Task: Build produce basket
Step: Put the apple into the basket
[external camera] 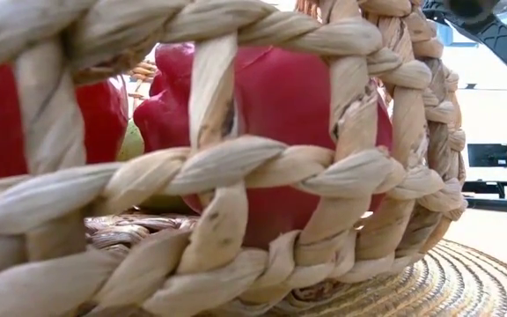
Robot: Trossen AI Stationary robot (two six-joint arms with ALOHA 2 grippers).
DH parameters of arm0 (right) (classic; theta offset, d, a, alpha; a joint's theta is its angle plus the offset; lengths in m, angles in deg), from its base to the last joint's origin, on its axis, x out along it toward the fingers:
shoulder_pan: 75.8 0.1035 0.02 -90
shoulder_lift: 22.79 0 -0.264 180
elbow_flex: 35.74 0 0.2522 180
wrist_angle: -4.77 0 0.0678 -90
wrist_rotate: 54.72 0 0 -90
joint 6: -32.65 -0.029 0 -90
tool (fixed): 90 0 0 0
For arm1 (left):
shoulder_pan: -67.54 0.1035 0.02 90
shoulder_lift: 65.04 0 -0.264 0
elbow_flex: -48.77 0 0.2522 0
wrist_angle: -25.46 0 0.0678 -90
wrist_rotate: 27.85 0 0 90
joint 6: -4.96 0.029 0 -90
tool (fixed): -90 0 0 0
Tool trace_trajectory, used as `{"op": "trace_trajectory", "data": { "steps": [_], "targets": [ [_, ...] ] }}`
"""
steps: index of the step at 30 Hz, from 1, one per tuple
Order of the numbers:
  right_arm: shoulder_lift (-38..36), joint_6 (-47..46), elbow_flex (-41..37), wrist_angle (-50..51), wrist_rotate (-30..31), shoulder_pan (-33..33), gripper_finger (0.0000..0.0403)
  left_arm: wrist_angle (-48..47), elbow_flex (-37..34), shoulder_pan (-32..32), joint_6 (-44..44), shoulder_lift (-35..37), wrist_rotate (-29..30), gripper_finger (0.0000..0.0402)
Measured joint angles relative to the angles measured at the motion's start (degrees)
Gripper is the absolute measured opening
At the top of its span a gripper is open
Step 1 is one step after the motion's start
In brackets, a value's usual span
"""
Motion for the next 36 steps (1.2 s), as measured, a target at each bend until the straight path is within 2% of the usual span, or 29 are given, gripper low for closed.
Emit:
{"op": "trace_trajectory", "data": {
  "steps": [6, 11, 17, 22, 32, 36],
  "targets": [
    [4.6, 4.9, -0.7, -2.9, 1.6, 3.7, 0.0385, 0.0, 0.0, 0.0, 0.0, 0.0, 0.3, 0.0389],
    [5.2, 7.0, -0.5, -5.8, 2.0, 3.9, 0.0385, 0.0, 0.0, 0.0, 0.0, 0.0, 0.7, 0.0389],
    [5.8, 9.4, -0.7, -0.1, 1.0, 3.7, 0.0383, 0.0, 0.0, 0.0, 0.2, 0.0, 0.9, 0.0389],
    [6.5, 13.3, -0.7, -1.6, 0.9, 3.6, 0.0382, 0.3, -0.1, 0.0, 0.9, 0.0, 1.0, 0.0389],
    [6.5, 15.5, -0.7, -0.5, -2.2, 3.7, 0.0382, 3.0, -8.2, -0.4, 1.2, -0.1, -0.7, 0.0389],
    [6.5, 16.7, -0.7, -0.9, -2.6, 3.6, 0.0381, 5.0, -9.2, -0.5, 0.7, 0.0, -0.9, 0.0389]
  ]
}}
